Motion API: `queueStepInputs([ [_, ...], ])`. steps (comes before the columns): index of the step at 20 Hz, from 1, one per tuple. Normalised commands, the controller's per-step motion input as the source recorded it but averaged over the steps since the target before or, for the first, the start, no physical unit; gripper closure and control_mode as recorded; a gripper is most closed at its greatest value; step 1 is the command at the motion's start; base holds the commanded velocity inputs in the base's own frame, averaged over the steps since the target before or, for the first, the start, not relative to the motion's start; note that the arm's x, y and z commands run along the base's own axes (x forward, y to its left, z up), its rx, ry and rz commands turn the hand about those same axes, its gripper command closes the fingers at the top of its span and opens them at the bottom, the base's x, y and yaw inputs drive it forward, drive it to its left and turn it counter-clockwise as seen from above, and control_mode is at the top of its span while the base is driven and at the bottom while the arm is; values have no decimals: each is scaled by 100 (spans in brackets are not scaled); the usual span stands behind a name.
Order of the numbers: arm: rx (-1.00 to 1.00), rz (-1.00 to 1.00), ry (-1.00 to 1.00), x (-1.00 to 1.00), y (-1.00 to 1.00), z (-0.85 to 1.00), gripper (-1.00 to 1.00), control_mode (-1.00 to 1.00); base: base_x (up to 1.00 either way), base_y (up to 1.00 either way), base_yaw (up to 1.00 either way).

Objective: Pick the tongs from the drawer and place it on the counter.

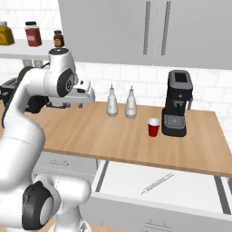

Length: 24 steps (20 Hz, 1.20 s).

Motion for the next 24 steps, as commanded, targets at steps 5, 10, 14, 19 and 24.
queueStepInputs([
  [5,0,0,0,0,-7,0,-100,-100,0,0,0],
  [10,0,-8,3,9,-80,-25,-100,-100,0,0,0],
  [14,0,-21,2,-4,-100,-51,-100,-100,0,0,0],
  [19,2,-31,3,-48,-100,-53,-100,-100,0,0,0],
  [24,4,-31,5,-46,-100,-62,-100,-100,0,0,0],
])
